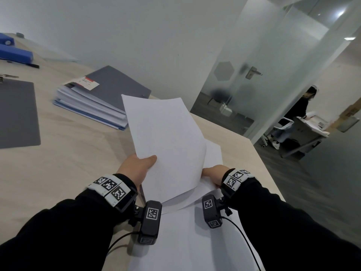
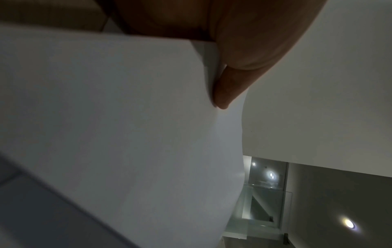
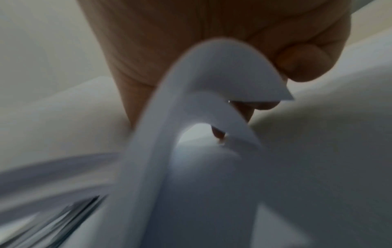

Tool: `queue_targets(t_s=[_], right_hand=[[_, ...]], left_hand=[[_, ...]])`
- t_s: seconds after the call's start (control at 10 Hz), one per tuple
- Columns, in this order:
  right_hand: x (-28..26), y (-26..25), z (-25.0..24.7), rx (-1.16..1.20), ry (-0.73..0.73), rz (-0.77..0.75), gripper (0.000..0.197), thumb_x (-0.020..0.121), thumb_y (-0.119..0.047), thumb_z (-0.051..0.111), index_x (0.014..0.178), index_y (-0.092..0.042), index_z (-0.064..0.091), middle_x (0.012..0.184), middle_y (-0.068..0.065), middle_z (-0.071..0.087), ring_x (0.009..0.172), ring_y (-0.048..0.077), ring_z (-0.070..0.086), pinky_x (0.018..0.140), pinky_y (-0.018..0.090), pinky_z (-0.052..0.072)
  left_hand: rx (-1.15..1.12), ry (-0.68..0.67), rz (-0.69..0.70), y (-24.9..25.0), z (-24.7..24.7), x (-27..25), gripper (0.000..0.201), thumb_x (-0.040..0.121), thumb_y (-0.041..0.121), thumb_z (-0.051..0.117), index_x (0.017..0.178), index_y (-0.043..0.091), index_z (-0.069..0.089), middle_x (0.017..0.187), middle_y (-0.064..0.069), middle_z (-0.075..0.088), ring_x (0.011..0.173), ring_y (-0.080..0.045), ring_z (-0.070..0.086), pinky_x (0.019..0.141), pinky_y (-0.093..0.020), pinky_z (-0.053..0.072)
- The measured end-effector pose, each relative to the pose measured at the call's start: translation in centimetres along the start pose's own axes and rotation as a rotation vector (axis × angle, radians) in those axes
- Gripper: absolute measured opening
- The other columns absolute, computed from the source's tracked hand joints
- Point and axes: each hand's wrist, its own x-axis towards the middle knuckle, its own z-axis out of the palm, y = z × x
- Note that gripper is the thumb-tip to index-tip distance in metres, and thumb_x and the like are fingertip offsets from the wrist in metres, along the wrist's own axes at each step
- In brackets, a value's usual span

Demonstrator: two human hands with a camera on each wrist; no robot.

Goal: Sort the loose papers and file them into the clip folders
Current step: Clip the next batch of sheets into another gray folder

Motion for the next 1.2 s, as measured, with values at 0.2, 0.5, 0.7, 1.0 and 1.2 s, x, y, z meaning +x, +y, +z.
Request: queue_targets(t_s=[0.2,0.5,0.7,1.0,1.2], right_hand=[[-2.6,0.0,-0.2,0.401,0.013,0.036,0.019,0.084,-0.031,0.068,0.088,-0.013,0.071,0.088,0.009,0.070,0.079,0.027,0.064,0.070,0.031,0.052],[-2.5,2.5,-0.7,0.327,0.106,-0.044,0.024,0.075,-0.003,0.072,0.061,-0.015,0.056,0.066,0.007,0.053,0.064,0.023,0.049,0.063,0.029,0.037],[-5.6,6.7,-1.7,0.111,-0.105,0.102,0.029,0.067,-0.019,0.072,0.092,-0.016,0.060,0.088,0.014,0.064,0.061,0.024,0.057,0.063,0.033,0.048],[-8.2,7.7,-0.9,0.258,-0.068,0.137,0.045,0.087,-0.040,0.068,0.117,-0.009,0.057,0.106,0.009,0.062,0.089,0.024,0.068,0.067,0.047,0.060],[-7.5,7.2,0.3,0.506,0.010,0.162,0.045,0.085,-0.044,0.066,0.117,-0.018,0.047,0.107,0.011,0.060,0.085,0.029,0.070,0.076,0.054,0.057]], left_hand=[[-0.013,0.012,-0.007,-0.1,0.0,0.1,0.019,0.077,0.024,0.075,0.092,0.013,0.072,0.093,-0.009,0.077,0.090,-0.033,0.073,0.093,-0.056,0.053],[-0.095,-0.002,-0.018,0.3,0.1,-0.3,0.012,0.088,0.014,0.070,0.099,0.008,0.072,0.098,-0.013,0.076,0.095,-0.036,0.071,0.095,-0.057,0.052],[-0.091,-0.003,0.017,0.5,0.1,-0.6,0.036,0.071,0.027,0.076,0.100,0.007,0.072,0.097,-0.012,0.076,0.093,-0.035,0.072,0.093,-0.057,0.052],[-0.081,-0.049,-0.012,0.3,0.3,-1.0,0.034,0.070,0.029,0.077,0.099,0.010,0.072,0.100,-0.013,0.076,0.095,-0.037,0.071,0.094,-0.059,0.051],[-0.107,-0.067,-0.036,0.1,0.7,-1.5,0.017,0.090,0.010,0.068,0.107,0.006,0.069,0.108,-0.017,0.073,0.099,-0.037,0.070,0.096,-0.057,0.051]])
